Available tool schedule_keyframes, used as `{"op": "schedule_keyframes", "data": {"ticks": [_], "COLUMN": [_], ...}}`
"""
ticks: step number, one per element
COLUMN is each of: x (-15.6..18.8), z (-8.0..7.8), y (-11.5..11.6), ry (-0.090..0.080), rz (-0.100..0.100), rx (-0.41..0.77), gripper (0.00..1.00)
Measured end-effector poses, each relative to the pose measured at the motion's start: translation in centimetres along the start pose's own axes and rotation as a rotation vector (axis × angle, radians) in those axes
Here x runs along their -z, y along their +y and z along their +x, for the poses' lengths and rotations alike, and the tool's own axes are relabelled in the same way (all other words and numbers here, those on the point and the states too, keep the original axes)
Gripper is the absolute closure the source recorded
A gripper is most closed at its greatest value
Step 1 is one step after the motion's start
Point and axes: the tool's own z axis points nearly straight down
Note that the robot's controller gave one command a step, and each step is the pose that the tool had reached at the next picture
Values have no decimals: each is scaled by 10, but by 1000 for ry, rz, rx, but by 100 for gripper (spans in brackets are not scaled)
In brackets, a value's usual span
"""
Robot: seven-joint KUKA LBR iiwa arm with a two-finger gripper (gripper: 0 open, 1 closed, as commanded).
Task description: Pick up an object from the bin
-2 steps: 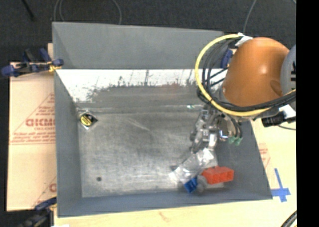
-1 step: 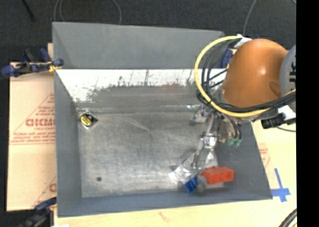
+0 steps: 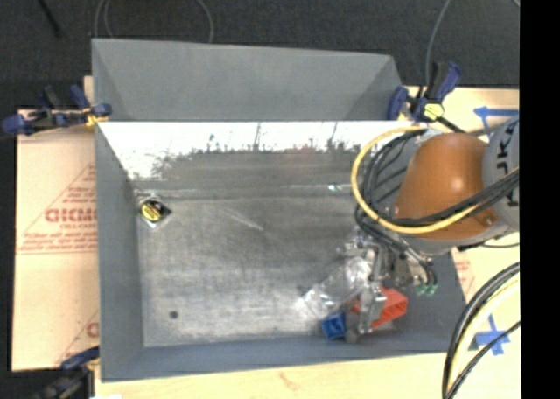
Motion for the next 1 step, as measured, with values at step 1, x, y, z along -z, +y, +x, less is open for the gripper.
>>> {"op": "schedule_keyframes", "data": {"ticks": [1], "x": [-42], "z": [10], "y": [-4], "ry": [-26], "rz": [4], "rx": [126], "gripper": [0]}}
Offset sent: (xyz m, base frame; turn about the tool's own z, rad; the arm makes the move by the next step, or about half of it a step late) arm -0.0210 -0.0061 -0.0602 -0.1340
